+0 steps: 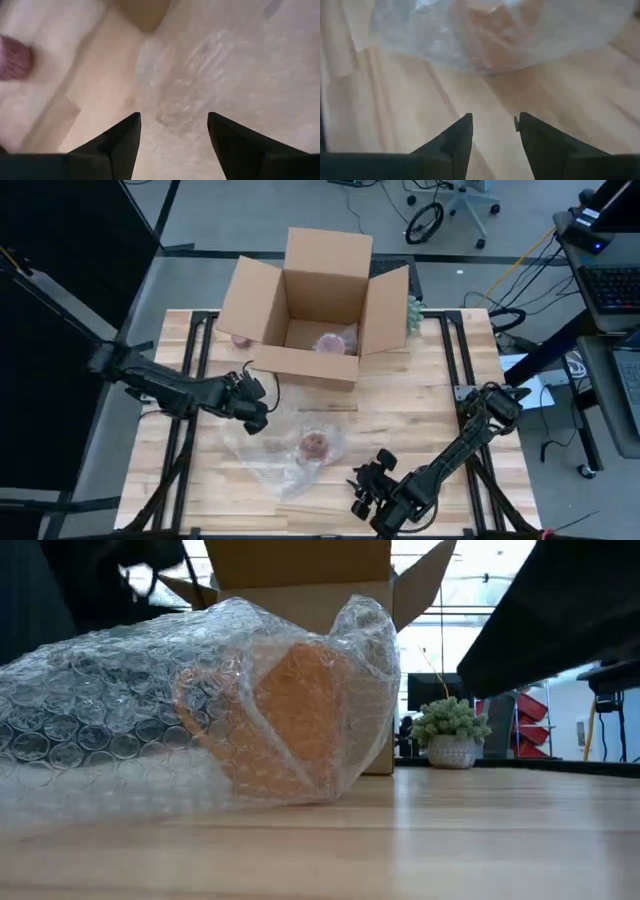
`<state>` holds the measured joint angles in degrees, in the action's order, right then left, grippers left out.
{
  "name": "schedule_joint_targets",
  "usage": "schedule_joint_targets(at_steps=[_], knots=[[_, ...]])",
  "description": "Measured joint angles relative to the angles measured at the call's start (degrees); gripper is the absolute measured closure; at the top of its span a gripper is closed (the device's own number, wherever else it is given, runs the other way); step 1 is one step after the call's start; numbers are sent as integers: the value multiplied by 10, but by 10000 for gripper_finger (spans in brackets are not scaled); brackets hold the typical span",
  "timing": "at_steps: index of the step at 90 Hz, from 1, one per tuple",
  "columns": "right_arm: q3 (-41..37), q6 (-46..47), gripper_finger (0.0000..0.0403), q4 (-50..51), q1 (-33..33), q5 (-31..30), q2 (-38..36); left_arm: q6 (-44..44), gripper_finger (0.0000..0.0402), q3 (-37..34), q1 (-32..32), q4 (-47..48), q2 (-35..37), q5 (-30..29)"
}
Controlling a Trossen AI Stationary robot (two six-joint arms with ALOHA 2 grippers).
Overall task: Wrap mug
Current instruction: Wrap the orange cup with bubble wrap
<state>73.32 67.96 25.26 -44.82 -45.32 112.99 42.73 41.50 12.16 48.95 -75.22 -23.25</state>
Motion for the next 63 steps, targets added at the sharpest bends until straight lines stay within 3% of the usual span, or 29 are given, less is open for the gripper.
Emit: schedule_joint_targets(at_steps=[21, 37, 50, 63], knots=[[-40, -42, 257, -136, -19, 0, 0, -10, 183, -111, -38, -105, -1, 46], [-44, -39, 257, -151, -23, 0, 0, -51, 183, -127, -52, -160, 0, 48], [-44, -41, 257, -160, -23, 0, 0, -90, 185, -127, -57, -218, -1, 91], [-44, -47, 257, -160, -23, 0, 0, -90, 228, -127, -61, -227, -1, 105]])
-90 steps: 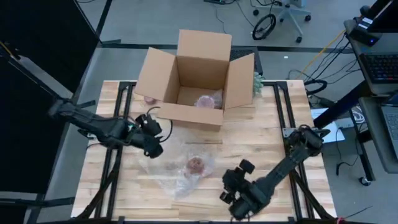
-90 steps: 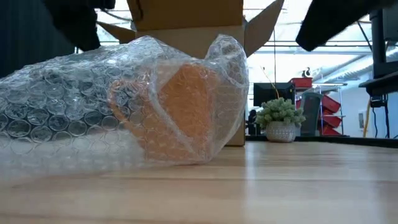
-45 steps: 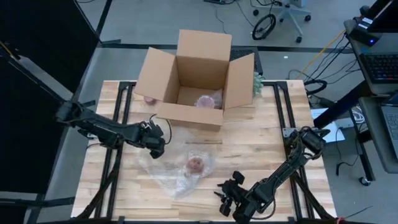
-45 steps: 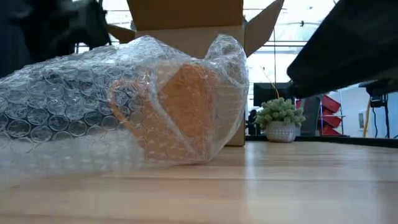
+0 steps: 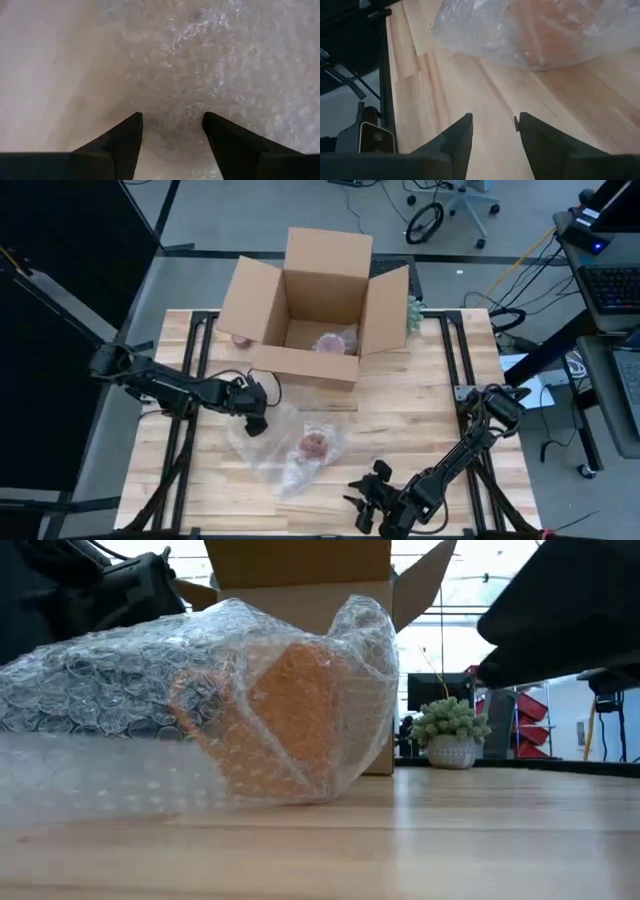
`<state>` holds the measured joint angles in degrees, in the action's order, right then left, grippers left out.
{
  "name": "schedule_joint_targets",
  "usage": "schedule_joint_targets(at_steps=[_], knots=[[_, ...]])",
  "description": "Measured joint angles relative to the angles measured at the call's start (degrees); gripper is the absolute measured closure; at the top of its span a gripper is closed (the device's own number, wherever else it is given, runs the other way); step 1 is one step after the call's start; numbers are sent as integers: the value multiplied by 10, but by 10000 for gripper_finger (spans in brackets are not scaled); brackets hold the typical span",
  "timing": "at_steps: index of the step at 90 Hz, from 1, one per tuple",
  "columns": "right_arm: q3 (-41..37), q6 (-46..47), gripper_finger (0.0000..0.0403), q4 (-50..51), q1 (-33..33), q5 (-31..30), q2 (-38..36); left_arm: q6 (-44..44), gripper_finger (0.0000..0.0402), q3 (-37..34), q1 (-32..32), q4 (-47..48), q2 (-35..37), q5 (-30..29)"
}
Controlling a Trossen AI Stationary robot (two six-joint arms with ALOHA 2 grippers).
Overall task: Wrap mug
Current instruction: Wrap the orange cup with bubble wrap
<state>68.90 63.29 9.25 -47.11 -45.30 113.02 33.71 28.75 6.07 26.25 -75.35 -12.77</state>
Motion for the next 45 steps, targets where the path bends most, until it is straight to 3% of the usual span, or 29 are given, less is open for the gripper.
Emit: schedule_joint_targets(at_steps=[26, 45], knots=[[0, -15, 257, 3, 1, 0, 6, 2, 384, 8, 8, 0, 1, 23], [0, -29, 257, 5, 4, 0, 6, 4, 392, 50, 25, 19, 1, 23]])
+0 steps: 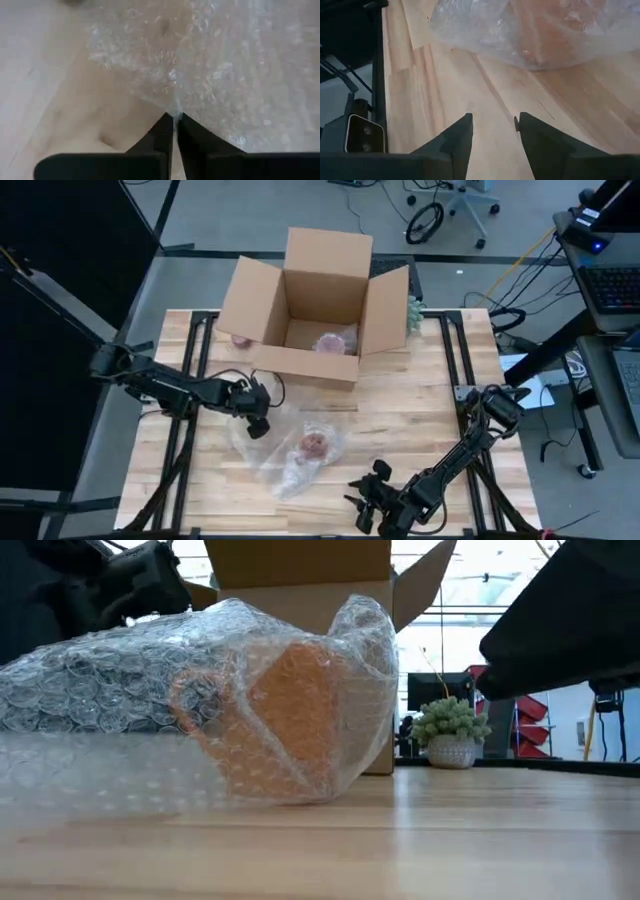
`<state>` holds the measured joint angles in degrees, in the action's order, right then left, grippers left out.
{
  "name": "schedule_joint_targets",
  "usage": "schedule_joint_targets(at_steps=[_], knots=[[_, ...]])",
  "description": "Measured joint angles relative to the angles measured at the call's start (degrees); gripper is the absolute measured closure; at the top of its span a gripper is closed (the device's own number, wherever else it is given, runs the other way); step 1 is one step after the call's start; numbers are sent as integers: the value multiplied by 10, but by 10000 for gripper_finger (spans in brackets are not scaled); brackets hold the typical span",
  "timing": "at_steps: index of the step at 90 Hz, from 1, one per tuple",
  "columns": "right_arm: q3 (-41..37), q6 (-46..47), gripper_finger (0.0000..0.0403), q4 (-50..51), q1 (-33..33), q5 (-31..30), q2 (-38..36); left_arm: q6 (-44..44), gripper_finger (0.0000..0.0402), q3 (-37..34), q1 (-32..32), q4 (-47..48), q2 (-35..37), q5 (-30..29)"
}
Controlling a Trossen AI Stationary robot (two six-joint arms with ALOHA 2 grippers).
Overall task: Wrap mug
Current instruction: Wrap the orange cup with bubble wrap
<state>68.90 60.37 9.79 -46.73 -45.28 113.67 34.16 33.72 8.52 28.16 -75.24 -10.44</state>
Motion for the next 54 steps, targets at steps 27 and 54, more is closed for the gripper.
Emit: schedule_joint_targets(at_steps=[27, 54], knots=[[0, -12, 257, 7, 6, 0, 0, -5, 401, 119, 38, 44, 0, -13], [0, -12, 257, 11, 7, 0, 0, -33, 402, 202, 60, 39, 0, -34]])
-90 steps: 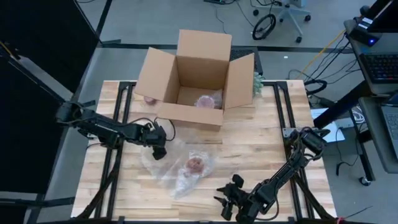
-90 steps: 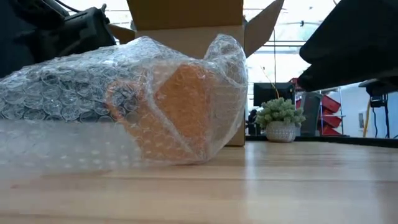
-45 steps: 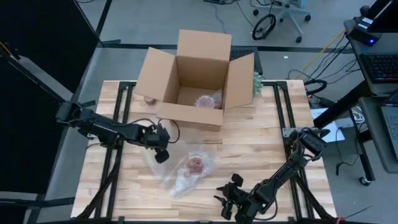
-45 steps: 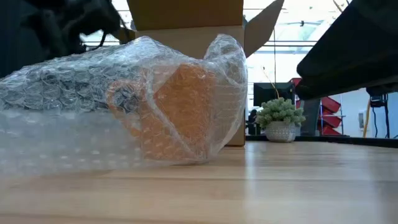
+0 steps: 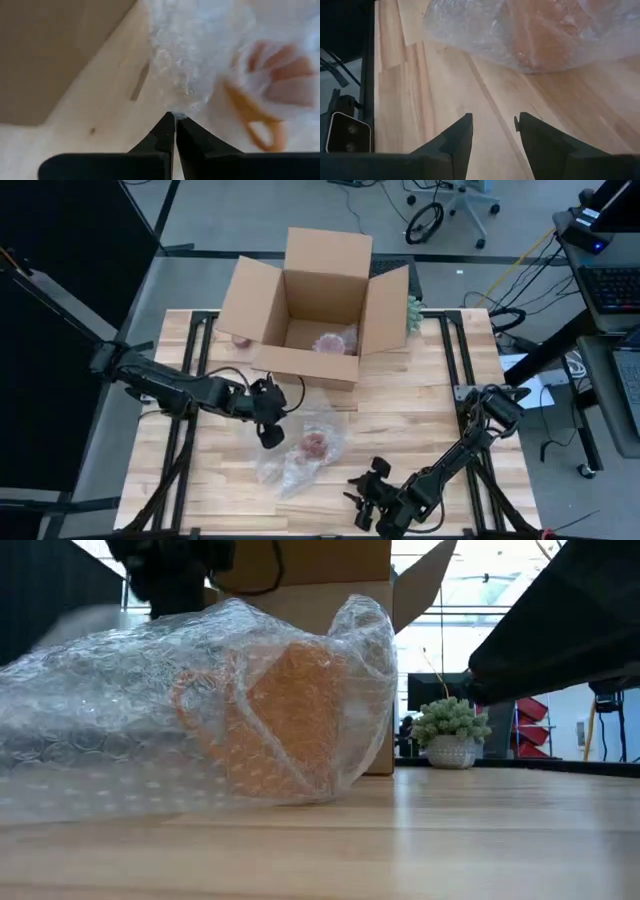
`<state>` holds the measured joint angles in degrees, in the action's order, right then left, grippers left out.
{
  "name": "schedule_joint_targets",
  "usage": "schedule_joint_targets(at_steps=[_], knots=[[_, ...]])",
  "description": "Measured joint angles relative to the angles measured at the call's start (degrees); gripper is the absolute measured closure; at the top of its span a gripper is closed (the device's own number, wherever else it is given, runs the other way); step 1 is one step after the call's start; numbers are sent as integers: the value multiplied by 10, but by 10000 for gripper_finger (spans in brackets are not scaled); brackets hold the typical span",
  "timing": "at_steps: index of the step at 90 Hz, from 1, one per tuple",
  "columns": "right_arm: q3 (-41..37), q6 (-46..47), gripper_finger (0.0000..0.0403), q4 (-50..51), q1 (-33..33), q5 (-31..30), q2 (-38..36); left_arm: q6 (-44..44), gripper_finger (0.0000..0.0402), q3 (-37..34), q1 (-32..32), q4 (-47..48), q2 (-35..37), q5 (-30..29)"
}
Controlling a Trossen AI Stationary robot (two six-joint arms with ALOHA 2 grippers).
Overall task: Wrap mug
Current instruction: Wrap the orange cup with bubble wrap
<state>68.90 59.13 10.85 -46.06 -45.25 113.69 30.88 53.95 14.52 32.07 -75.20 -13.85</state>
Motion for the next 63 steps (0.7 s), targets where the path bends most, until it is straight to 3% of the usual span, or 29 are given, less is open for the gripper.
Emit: schedule_joint_targets(at_steps=[12, 63], knots=[[0, 0, 257, 1, 0, 0, 0, -4, 401, 25, 6, -15, 0, -2], [0, -2, 257, 4, 7, 2, 0, -63, 401, 36, 45, -228, -1, 3]])
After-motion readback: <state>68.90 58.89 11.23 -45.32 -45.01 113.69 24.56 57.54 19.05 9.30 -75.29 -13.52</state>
